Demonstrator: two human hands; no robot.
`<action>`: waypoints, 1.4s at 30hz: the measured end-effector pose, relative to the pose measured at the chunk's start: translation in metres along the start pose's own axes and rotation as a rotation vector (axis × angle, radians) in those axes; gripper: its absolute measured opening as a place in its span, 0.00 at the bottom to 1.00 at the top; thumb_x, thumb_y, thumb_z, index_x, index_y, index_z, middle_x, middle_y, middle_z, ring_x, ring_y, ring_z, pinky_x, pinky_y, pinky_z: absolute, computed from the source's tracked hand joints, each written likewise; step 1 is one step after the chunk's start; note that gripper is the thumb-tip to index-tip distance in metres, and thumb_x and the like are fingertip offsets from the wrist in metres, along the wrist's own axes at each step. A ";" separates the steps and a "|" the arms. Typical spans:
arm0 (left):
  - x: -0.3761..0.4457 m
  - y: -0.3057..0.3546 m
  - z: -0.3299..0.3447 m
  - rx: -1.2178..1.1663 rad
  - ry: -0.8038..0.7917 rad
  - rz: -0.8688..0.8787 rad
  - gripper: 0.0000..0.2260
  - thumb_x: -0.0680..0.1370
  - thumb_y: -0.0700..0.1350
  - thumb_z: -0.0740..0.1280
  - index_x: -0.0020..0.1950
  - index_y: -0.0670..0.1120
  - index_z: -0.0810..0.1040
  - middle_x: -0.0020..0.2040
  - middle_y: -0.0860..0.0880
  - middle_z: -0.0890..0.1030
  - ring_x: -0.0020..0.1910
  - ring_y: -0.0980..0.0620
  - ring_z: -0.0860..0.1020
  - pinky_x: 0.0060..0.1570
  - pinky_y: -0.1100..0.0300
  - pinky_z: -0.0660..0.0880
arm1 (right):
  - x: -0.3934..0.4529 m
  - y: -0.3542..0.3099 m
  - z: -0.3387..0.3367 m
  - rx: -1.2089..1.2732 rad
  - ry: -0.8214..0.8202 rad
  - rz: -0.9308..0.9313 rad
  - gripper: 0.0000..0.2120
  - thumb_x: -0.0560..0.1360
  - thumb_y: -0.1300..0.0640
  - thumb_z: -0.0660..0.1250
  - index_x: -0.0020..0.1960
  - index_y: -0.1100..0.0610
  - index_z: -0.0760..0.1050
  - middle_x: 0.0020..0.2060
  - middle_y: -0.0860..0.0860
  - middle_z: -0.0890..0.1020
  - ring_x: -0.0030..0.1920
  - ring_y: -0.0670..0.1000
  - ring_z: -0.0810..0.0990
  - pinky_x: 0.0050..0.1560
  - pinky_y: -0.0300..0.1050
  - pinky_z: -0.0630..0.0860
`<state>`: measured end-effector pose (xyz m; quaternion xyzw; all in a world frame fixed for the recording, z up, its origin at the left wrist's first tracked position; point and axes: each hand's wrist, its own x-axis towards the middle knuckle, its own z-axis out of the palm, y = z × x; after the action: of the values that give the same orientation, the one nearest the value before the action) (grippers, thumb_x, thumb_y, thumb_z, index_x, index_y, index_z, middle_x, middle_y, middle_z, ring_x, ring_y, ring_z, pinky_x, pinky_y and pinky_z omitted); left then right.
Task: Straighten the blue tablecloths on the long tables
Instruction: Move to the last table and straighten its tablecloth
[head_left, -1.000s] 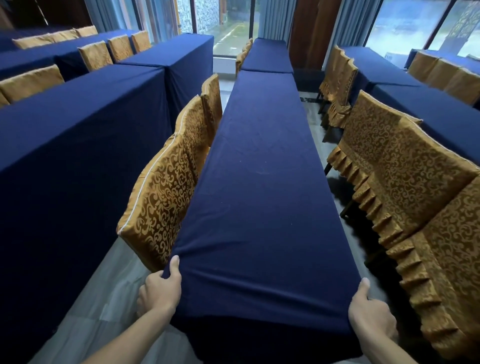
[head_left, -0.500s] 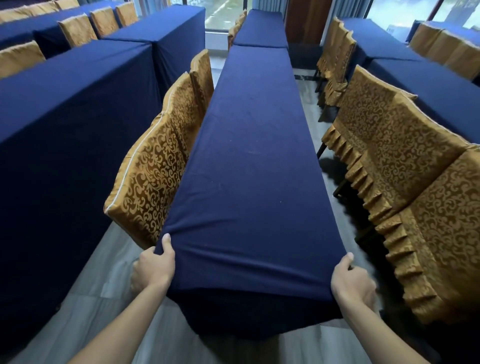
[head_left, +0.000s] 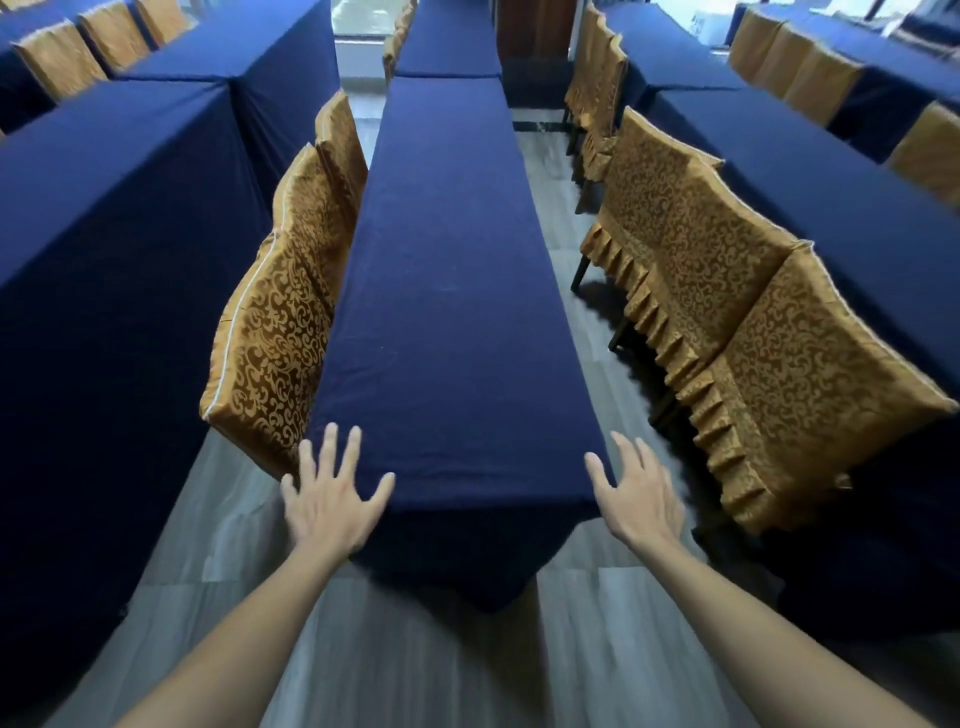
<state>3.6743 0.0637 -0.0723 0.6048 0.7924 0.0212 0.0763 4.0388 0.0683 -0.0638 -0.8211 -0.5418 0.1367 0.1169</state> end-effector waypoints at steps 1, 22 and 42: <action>-0.009 0.011 -0.007 0.012 0.004 0.058 0.37 0.76 0.73 0.49 0.81 0.60 0.45 0.83 0.53 0.45 0.80 0.43 0.46 0.74 0.40 0.55 | -0.007 0.004 -0.013 -0.026 0.006 -0.045 0.36 0.73 0.25 0.46 0.77 0.38 0.59 0.78 0.47 0.60 0.76 0.53 0.60 0.68 0.58 0.66; -0.231 0.347 -0.131 -0.106 0.135 0.662 0.39 0.73 0.75 0.45 0.80 0.62 0.41 0.82 0.56 0.40 0.80 0.45 0.38 0.77 0.40 0.49 | -0.139 0.309 -0.309 -0.197 0.311 -0.043 0.40 0.72 0.23 0.45 0.80 0.39 0.51 0.80 0.47 0.55 0.80 0.52 0.48 0.76 0.58 0.54; -0.265 0.584 -0.127 -0.095 0.131 0.708 0.38 0.74 0.74 0.45 0.81 0.60 0.42 0.81 0.54 0.38 0.80 0.44 0.38 0.77 0.38 0.50 | -0.072 0.525 -0.395 -0.085 0.339 0.151 0.42 0.71 0.22 0.44 0.80 0.40 0.49 0.80 0.46 0.53 0.80 0.52 0.48 0.77 0.57 0.53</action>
<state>4.2819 -0.0275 0.1525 0.8349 0.5352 0.1217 0.0415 4.6009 -0.2174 0.1339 -0.8749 -0.4563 -0.0182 0.1611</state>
